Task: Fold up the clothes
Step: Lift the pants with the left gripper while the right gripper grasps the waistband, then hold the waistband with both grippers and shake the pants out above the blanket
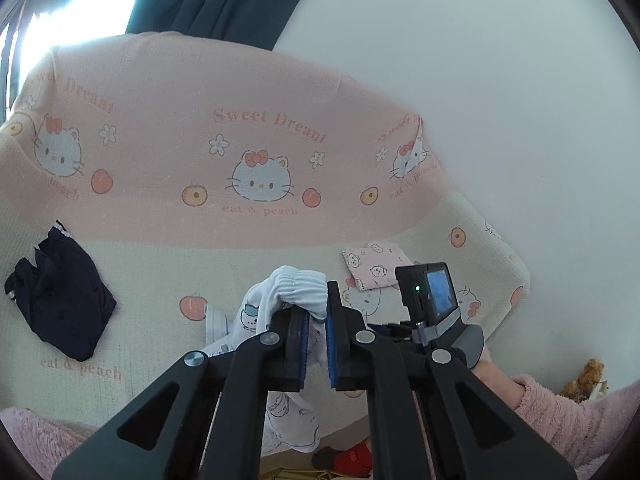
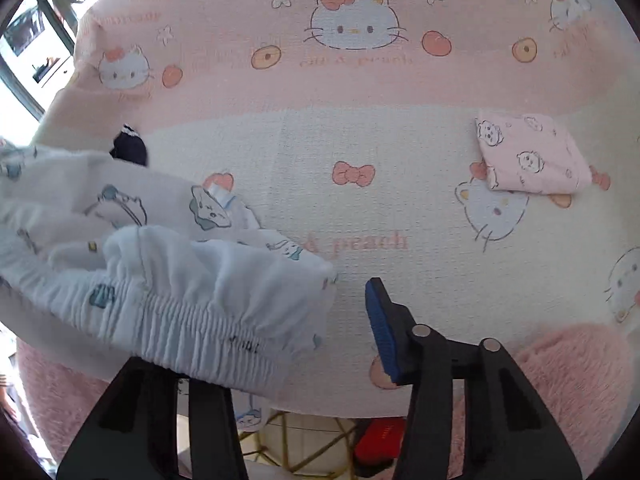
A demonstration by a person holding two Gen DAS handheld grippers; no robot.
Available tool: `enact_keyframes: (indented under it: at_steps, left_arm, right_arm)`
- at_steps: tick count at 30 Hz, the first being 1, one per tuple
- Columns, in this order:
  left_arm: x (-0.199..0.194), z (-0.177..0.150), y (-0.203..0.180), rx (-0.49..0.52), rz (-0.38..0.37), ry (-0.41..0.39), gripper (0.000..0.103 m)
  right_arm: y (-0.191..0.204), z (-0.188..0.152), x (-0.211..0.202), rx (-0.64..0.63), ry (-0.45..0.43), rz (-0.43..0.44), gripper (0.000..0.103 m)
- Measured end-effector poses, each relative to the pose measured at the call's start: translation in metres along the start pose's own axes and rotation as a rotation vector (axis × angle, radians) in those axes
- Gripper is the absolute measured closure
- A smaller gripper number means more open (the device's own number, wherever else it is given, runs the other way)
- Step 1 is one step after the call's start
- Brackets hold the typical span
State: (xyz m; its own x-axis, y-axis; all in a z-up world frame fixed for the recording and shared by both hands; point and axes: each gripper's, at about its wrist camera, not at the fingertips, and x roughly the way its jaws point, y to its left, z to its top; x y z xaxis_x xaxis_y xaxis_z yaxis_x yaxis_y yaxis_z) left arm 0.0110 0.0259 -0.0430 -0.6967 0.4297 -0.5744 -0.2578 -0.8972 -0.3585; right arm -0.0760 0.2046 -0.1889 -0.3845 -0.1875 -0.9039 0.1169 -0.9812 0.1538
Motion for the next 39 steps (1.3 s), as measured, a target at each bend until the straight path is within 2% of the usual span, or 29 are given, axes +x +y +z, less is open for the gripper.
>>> enact_keyframes:
  at_steps: [1,2,3,4,7,9,11,13,18,19,20,21,22,24,25,27,29,30,31,32,36,39]
  left_arm:
    - [0.001,-0.003,0.006,-0.015,0.007,0.012,0.095]
    - [0.002,-0.007,0.012,-0.028,0.021,0.024,0.095]
    - [0.003,-0.007,0.016,-0.032,0.068,0.033,0.095]
    - [0.002,-0.006,0.02,-0.025,0.114,0.031,0.095]
    - [-0.015,0.013,0.029,0.012,0.161,-0.014,0.096]
    - [-0.027,0.033,0.032,0.048,0.178,-0.05,0.096]
    - [-0.024,0.049,0.033,0.071,0.148,-0.027,0.096]
    - [-0.007,0.05,0.035,0.051,0.067,0.041,0.095]
    - [0.065,-0.005,0.02,0.029,-0.047,0.225,0.088]
    - [0.077,-0.018,0.016,0.013,-0.077,0.256,0.085]
    - [0.088,-0.027,0.011,-0.003,-0.094,0.276,0.076]
    - [0.095,-0.035,0.005,-0.01,-0.111,0.284,0.062]
    - [0.098,-0.04,0.0,-0.019,-0.131,0.286,0.058]
    - [0.102,-0.046,-0.01,-0.026,-0.149,0.275,0.057]
    - [0.104,-0.048,-0.014,-0.011,-0.122,0.266,0.057]
    - [0.114,-0.054,-0.019,0.048,-0.002,0.263,0.056]
    - [0.128,-0.061,-0.011,0.054,0.076,0.315,0.057]
    - [0.133,-0.063,-0.007,0.052,0.108,0.336,0.064]
    - [0.132,-0.063,-0.003,0.028,0.102,0.332,0.076]
    - [0.128,-0.061,0.002,0.003,0.096,0.317,0.094]
    - [0.101,-0.032,0.009,0.022,0.223,0.212,0.095]
    - [0.055,0.025,0.0,0.081,0.249,0.072,0.095]
  right_arm:
    - [0.002,0.001,-0.001,-0.022,-0.029,-0.037,0.071]
    - [0.006,0.002,0.0,-0.037,-0.069,-0.115,0.079]
    - [0.008,0.003,0.0,-0.047,-0.096,-0.201,0.083]
    - [0.007,0.008,-0.001,-0.046,-0.109,-0.234,0.093]
    - [-0.002,0.031,-0.037,0.025,-0.194,-0.167,0.094]
    - [0.002,0.053,-0.071,0.007,-0.273,-0.159,0.094]
    - [0.013,0.072,-0.104,-0.029,-0.341,-0.136,0.094]
    - [0.026,0.078,-0.123,-0.061,-0.362,-0.111,0.094]
    - [0.052,0.069,-0.142,-0.112,-0.374,-0.08,0.094]
    - [0.052,0.066,-0.142,-0.102,-0.37,-0.063,0.094]
    - [0.052,0.063,-0.141,-0.092,-0.36,-0.045,0.094]
    - [0.052,0.061,-0.14,-0.084,-0.351,-0.034,0.094]
    - [0.052,0.059,-0.14,-0.084,-0.348,-0.03,0.093]
    - [0.054,0.054,-0.142,-0.097,-0.35,-0.031,0.093]
    - [0.055,0.052,-0.143,-0.103,-0.353,-0.034,0.093]
    - [0.054,0.049,-0.145,-0.099,-0.347,-0.013,0.093]
    - [0.054,0.046,-0.152,-0.088,-0.335,0.035,0.093]
    - [0.055,0.043,-0.158,-0.088,-0.338,0.055,0.093]
    - [0.057,0.04,-0.166,-0.095,-0.349,0.068,0.093]
    - [0.059,0.037,-0.175,-0.104,-0.363,0.078,0.093]
    - [0.058,0.024,-0.203,-0.116,-0.426,0.06,0.093]
    - [0.049,0.026,-0.209,-0.112,-0.454,0.002,0.093]
